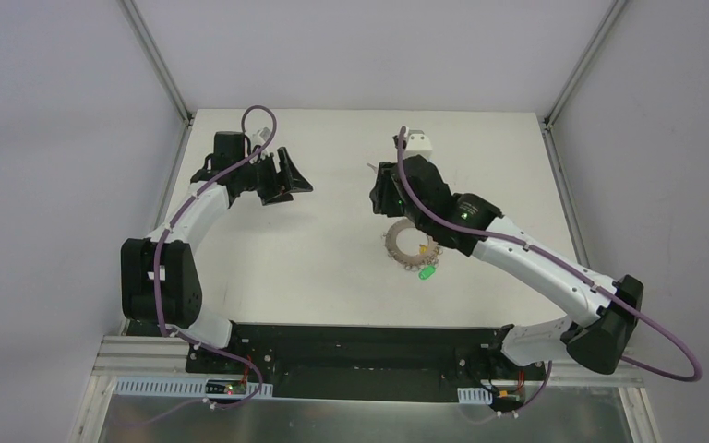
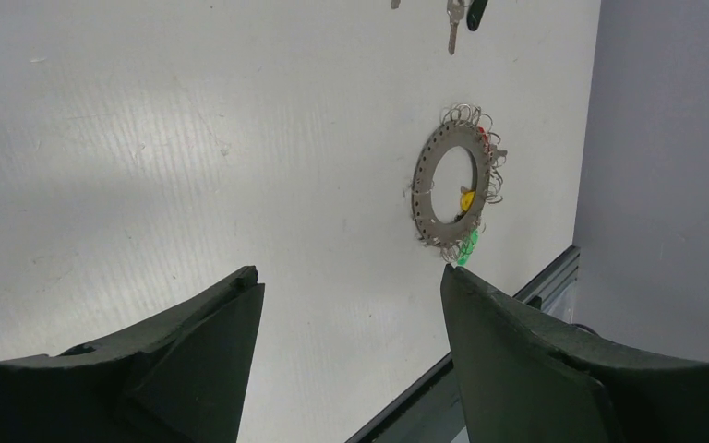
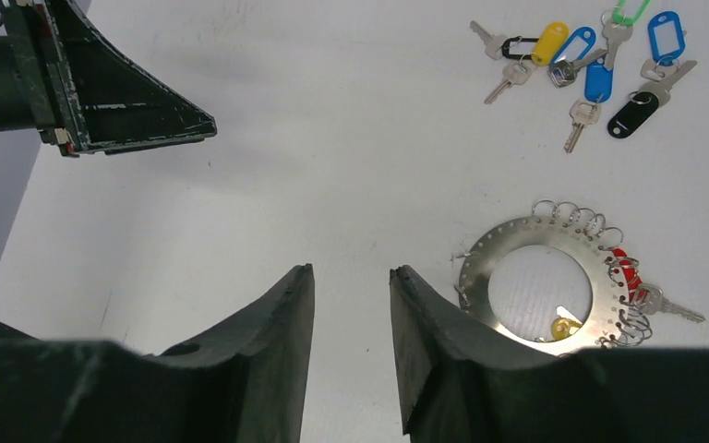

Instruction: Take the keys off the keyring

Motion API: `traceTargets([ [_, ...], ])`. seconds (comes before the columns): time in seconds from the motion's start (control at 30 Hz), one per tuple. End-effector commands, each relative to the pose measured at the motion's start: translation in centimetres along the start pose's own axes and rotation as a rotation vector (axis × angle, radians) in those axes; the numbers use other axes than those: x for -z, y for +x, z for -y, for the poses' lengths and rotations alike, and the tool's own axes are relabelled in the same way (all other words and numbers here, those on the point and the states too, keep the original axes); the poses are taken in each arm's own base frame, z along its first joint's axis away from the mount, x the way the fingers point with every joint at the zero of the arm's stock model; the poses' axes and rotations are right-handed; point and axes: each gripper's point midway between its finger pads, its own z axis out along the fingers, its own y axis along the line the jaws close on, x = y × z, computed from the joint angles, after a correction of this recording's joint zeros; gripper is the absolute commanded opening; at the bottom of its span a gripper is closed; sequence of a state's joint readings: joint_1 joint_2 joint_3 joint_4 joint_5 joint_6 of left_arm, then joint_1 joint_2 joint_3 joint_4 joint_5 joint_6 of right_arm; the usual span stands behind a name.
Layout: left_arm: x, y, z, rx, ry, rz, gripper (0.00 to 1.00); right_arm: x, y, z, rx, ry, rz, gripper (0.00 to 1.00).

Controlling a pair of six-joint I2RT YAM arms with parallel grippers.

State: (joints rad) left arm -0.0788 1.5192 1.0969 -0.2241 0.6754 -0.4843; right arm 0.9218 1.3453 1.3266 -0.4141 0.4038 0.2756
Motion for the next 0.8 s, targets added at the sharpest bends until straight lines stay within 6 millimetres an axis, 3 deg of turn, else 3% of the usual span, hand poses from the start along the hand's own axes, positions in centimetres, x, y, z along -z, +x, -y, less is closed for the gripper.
traceTargets([
  [0.0, 0.3, -0.5, 1.9, -0.021, 0.077, 0.011, 0.72, 0.6, -0.3, 1.3, 0.006, 0.042, 0.010, 0.44],
  [0.1, 0.4, -0.5, 1.9, -0.020, 0.078, 0.014, 0.72, -0.5, 1.0, 4.4, -0.013, 0.173, -0.047, 0.49],
  [0.17, 0.4, -0.6, 2.0, -0.022, 0.078, 0.016, 0.72, -1.9, 2.6, 6.2, -0.032, 0.238, -0.104, 0.61],
  [0.3, 0.5, -0.6, 2.1, -0.020, 0.078, 0.017, 0.72, -4.9, 6.4, 7.4, -0.030, 0.272, -0.241, 0.76],
  [0.53, 0.6, -0.6, 2.1, -0.019, 0.080, 0.019, 0.72, -9.1, 12.6, 6.5, 0.060, 0.278, -0.550, 0.74],
  [0.77, 0.6, -0.6, 2.2, -0.013, 0.081, 0.018, 0.72, -9.6, 15.4, 7.6, 0.108, 0.310, -0.695, 0.70],
])
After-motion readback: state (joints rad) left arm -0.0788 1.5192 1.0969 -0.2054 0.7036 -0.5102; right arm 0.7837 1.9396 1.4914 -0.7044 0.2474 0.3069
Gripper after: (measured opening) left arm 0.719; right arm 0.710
